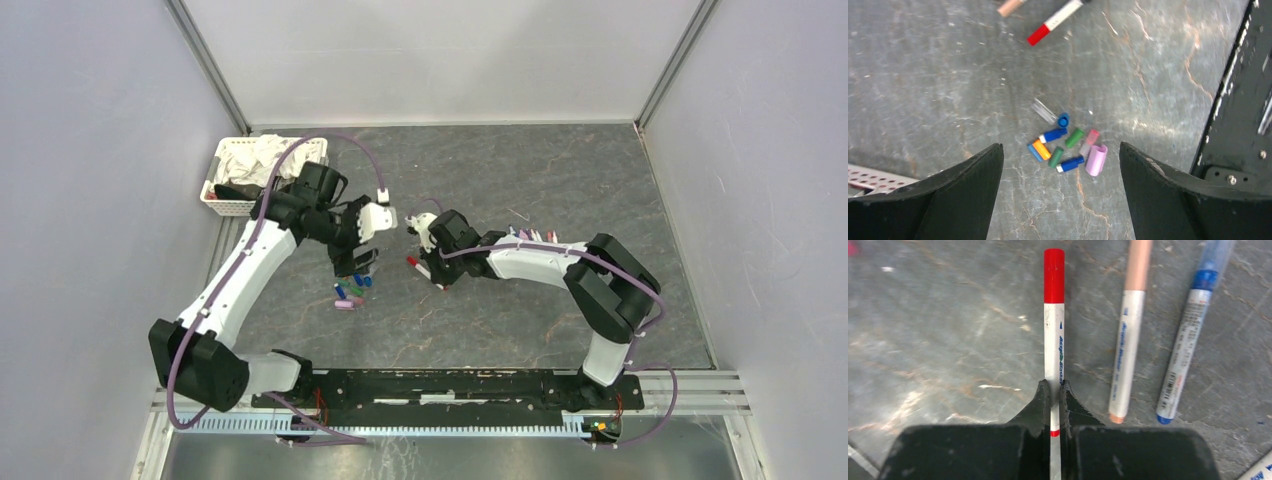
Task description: Open the pen caps
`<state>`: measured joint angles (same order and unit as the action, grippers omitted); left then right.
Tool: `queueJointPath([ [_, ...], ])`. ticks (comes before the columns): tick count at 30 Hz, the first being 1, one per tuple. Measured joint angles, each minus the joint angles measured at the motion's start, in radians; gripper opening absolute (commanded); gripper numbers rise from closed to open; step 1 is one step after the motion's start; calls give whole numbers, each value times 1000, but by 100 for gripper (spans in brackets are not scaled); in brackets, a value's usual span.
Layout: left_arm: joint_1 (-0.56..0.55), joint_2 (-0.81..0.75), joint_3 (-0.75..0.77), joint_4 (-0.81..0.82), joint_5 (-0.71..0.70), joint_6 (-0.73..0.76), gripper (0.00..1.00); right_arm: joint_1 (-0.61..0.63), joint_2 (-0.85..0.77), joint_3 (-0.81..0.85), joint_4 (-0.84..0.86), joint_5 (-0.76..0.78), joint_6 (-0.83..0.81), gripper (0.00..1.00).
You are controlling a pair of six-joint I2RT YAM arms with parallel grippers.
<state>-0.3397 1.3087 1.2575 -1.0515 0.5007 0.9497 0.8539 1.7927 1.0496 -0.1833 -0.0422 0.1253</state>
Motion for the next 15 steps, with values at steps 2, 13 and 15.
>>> queueJointPath([
  [2,0,-22,-50,-13,12,53,89,-12,-10,21,-26,-73,0,0],
  [13,-53,-38,-158,-39,26,255,83,-63,-25,109,-62,-638,0,0],
  [15,-68,-40,-166,-40,27,274,82,-62,-25,112,-68,-713,0,0],
])
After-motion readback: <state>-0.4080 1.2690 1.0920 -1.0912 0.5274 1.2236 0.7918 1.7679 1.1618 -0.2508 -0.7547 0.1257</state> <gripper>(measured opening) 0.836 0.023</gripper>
